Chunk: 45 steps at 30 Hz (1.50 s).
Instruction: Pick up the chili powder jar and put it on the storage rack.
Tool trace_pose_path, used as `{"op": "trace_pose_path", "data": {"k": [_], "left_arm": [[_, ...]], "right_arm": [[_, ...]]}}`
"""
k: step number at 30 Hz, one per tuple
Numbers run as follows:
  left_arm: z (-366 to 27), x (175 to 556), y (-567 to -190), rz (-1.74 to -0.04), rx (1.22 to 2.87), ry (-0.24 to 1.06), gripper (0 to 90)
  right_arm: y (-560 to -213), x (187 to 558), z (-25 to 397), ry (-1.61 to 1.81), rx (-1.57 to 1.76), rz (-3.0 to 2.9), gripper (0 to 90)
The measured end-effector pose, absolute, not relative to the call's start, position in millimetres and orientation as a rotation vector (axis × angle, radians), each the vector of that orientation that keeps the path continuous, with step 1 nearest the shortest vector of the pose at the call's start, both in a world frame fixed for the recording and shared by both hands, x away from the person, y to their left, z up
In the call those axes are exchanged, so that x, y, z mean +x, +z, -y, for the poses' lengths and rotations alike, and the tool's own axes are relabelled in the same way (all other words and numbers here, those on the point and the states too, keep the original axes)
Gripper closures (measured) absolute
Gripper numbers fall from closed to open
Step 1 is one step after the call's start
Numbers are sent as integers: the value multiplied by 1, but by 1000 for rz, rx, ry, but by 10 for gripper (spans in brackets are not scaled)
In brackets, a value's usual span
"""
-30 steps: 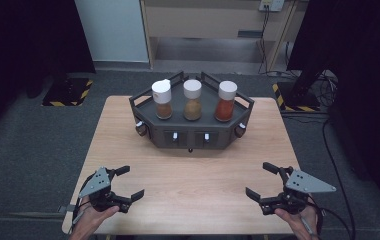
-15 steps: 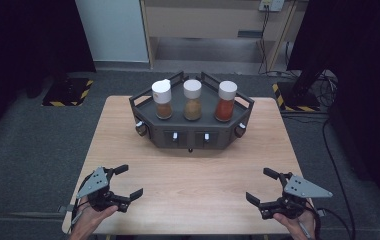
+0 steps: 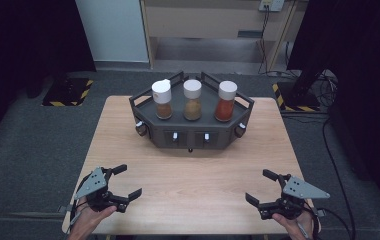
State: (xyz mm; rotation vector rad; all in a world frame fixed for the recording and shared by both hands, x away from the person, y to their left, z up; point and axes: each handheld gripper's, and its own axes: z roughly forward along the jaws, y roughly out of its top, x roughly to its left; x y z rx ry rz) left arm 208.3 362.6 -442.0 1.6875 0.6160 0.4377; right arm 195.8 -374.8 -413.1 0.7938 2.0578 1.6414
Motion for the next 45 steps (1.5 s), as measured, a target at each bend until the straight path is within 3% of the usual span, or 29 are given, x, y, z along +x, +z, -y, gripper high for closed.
{"op": "trace_pose_path", "data": {"k": [45], "left_arm": [[-367, 214, -450, -597, 1616, 446, 12]], "right_arm": [[-428, 202, 377, 1658, 847, -1981, 31]]}}
